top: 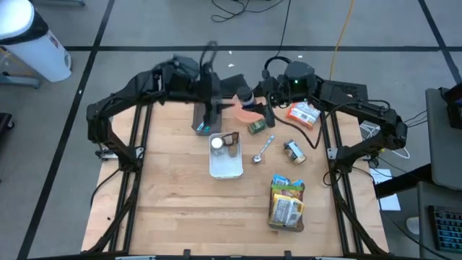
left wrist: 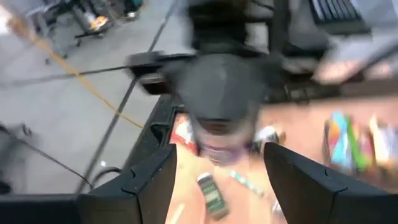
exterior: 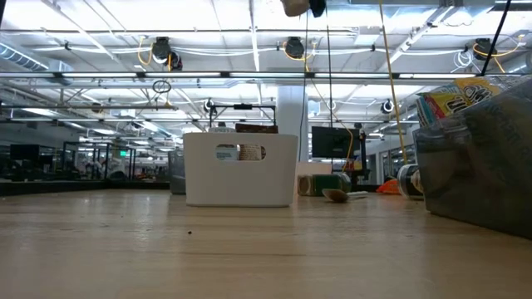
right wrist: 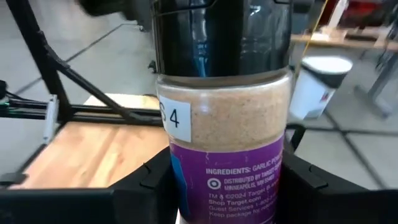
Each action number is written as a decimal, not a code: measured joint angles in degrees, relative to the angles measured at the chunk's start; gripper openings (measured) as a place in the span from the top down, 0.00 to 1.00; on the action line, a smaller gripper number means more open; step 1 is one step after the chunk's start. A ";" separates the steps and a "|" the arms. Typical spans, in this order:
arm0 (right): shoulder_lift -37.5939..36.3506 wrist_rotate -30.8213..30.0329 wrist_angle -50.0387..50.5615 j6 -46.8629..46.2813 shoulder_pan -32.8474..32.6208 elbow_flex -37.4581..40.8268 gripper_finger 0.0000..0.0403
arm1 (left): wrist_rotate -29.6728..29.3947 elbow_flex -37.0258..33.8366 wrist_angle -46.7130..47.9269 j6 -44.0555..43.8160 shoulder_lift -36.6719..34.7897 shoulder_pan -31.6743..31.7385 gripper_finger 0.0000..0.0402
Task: Pick & Place Food Item
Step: Put the purple seasoning bottle into the white bin
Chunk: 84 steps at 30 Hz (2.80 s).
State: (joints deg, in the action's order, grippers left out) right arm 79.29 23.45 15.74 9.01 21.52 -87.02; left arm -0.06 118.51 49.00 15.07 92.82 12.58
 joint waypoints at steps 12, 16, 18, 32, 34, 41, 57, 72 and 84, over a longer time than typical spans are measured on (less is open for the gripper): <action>0.04 18.74 6.20 -5.75 -0.11 0.00 0.57 | -9.81 -0.01 -0.27 16.28 -0.02 -8.22 0.39; 0.04 26.51 5.20 -10.37 -0.15 0.00 0.57 | -4.92 -0.01 -2.97 15.22 0.30 -9.34 0.39; 0.04 30.82 5.20 -12.88 -0.20 0.00 0.57 | -3.38 -0.01 -4.41 15.23 0.44 -10.12 0.39; 1.46 46.86 7.58 -28.50 -4.37 0.13 0.57 | 10.91 -0.03 -10.20 9.55 2.61 -11.69 0.39; 2.64 47.45 7.20 -29.51 -6.51 0.08 0.57 | 13.52 -0.03 -10.38 8.31 2.75 -11.69 0.39; 6.01 48.69 4.56 -34.50 -10.70 0.11 0.57 | 19.25 -0.03 -8.26 7.01 2.73 -13.31 0.39; 8.33 48.70 -4.09 -41.65 -13.36 0.08 0.57 | 22.97 0.04 -5.03 8.33 4.15 -15.73 0.39; 8.58 50.15 -4.21 -41.78 -13.35 0.04 0.57 | 21.33 -0.03 -4.91 4.17 5.76 -13.82 0.39; 8.59 51.92 -3.93 -41.78 -13.37 0.04 0.57 | 21.87 -0.03 -4.91 3.98 6.23 -13.88 0.39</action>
State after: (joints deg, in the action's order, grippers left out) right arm 87.88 75.37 11.81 -32.78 8.14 -86.98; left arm 21.81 118.48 44.09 19.05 99.04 -1.30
